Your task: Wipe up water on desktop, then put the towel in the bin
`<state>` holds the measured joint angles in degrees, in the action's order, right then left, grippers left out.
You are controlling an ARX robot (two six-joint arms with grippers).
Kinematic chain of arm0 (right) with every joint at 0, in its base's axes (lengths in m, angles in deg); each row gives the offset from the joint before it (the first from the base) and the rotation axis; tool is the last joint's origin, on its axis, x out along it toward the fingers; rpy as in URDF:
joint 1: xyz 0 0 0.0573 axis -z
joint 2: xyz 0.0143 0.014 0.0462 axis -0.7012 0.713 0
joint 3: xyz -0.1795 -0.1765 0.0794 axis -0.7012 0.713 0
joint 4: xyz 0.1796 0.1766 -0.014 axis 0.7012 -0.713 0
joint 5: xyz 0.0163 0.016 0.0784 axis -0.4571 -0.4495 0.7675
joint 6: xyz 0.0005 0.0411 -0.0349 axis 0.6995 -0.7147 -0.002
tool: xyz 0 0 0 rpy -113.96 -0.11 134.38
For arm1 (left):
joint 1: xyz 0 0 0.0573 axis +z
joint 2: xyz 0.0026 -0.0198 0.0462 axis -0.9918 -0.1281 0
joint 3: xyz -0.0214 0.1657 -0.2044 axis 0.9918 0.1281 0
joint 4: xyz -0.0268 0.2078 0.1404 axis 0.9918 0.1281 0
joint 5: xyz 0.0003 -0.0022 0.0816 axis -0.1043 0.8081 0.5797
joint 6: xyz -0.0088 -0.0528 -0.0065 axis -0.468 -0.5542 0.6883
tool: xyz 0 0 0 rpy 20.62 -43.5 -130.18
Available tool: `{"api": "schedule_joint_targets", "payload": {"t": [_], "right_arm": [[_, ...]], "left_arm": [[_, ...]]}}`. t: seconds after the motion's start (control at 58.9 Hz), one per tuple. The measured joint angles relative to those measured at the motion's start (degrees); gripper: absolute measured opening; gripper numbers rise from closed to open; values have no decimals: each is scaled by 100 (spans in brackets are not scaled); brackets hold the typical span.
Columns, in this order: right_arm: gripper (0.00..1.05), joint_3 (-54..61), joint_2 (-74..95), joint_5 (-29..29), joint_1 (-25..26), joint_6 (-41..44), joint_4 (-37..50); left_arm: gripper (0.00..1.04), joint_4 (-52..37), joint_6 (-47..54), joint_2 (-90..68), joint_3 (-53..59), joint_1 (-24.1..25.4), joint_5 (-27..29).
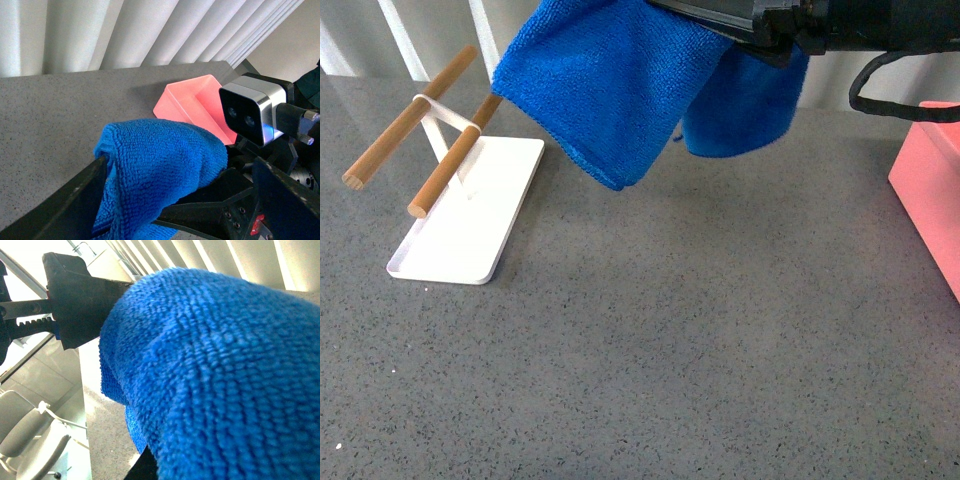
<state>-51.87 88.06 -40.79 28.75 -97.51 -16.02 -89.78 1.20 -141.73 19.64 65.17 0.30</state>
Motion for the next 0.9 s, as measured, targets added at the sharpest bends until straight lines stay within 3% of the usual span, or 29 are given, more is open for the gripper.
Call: {"api": "schedule_joint_targets", "payload": {"t": [0.068,0.102,0.187,0.272,0.323,0.408,0.645,0.9], "right_arm": [[4,28,-35,-15,26,28,-33],[4,37,-48,-13,39,39,-39],[4,48,-94,-22,59,81,-101],[4,52,-125,-39,74,133,-197],[4,59,-144,-55,103,153,-236],[4,63,-188,-103,173,254,-380],[4,118,-232,-114,195,376,-507],[4,160,-302,-131,264,422,-623]], "left_arm": [[100,0,4,0,0,0,2],[98,-85,57,0,28,-28,221],[84,-1576,662,164,713,-186,2577],[72,-2535,1058,474,1484,-144,4059],[61,-2970,1237,809,2057,11,4675],[41,-3305,1362,1377,2887,330,4640],[4,-3541,1421,2164,4072,686,4201],[4,-3560,1469,2970,4872,1025,3917]]}}
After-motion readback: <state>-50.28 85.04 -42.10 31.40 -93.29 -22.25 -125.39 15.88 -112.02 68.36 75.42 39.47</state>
